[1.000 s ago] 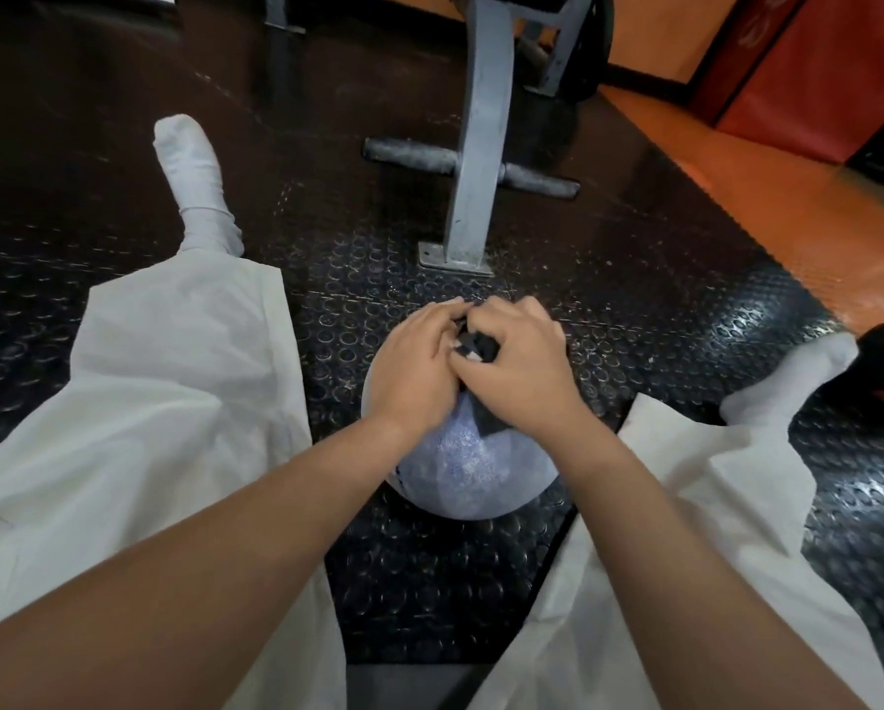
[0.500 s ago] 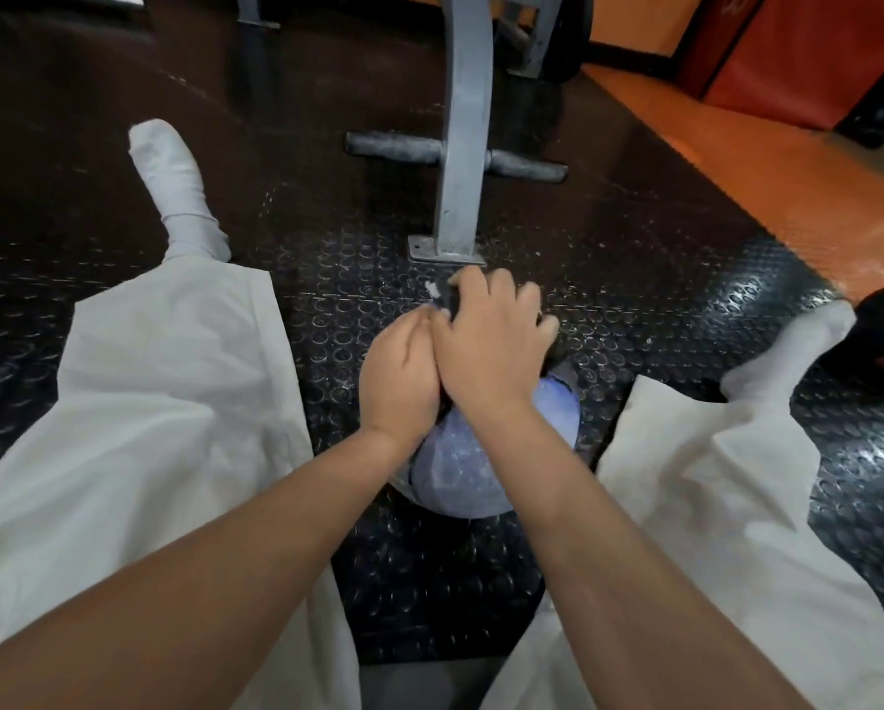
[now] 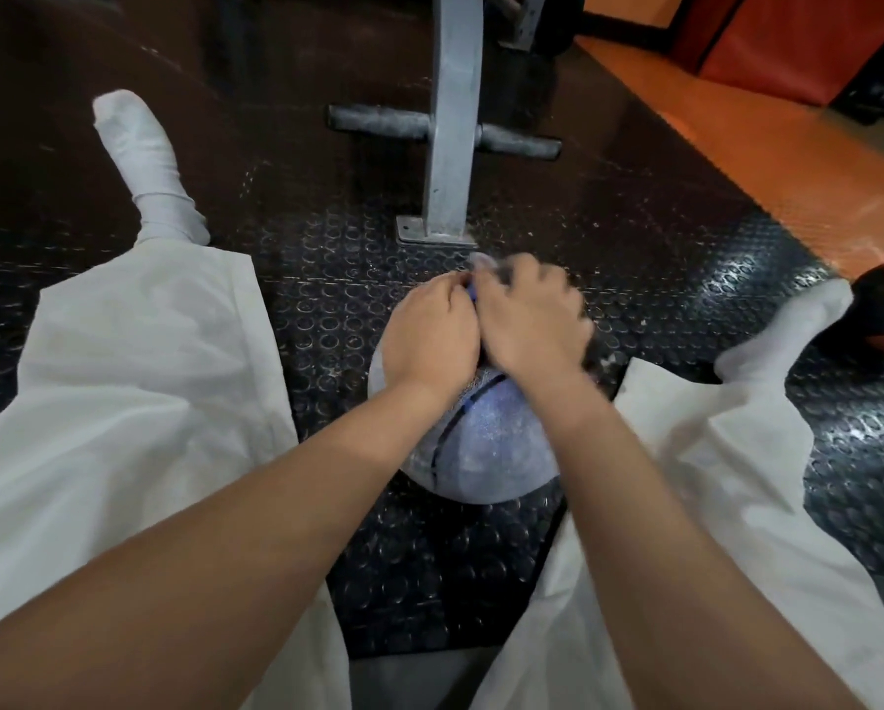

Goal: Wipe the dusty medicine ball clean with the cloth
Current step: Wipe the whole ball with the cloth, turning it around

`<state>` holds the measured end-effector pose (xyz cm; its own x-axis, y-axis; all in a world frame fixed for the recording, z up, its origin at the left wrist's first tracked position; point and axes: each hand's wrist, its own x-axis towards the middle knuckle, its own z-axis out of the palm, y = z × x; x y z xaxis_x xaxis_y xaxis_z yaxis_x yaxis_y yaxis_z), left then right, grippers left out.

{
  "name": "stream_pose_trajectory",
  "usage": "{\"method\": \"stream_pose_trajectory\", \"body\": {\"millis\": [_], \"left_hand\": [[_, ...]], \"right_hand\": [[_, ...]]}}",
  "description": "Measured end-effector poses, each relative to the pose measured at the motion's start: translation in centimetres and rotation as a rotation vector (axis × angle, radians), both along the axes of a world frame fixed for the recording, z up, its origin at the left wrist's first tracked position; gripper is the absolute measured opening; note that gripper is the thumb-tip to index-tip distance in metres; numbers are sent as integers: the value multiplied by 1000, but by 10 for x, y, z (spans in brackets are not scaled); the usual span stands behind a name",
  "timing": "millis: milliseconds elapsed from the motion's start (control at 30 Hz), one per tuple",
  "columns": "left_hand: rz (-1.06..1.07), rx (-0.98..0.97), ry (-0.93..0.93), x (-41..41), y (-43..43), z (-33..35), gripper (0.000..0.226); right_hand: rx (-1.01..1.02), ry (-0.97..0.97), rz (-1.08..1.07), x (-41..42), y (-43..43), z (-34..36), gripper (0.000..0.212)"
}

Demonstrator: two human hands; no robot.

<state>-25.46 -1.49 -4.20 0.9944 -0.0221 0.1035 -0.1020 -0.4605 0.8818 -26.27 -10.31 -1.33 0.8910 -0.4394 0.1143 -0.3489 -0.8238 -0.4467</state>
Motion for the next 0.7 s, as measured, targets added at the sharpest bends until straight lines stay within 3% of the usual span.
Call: {"method": "stream_pose_trajectory", "body": {"millis": [100,233,300,367,433,533,667,700], "left_hand": [[1,-63,1,2,0,-4,28],[-2,-28,-84,-10,4,-8,37],[-13,-56,-116,-13,4,-9,41],[-10,-69,-131,-17,1,-13,41],[23,-39,-146,-22,-4,-14,41],[68,4,-129,-19,-6,-12,40],[24,-18,-20,-8,4,-11,40],[23,-36,-22,-9,8,-13,38]], "right_hand": [[-110,-62,94,-10,18,1,46],[-78,-13,165,3,-13,-2,55],[120,93,102,19,-40,-8,60],[454,177,19,29,-61,-9,51],[541,228,-19,30,-67,-9,48],[255,165,-26,25,-50,-9,57],[-261,-62,115,-19,5,-11,43],[-310,-115,177,-24,11,-10,41]]}}
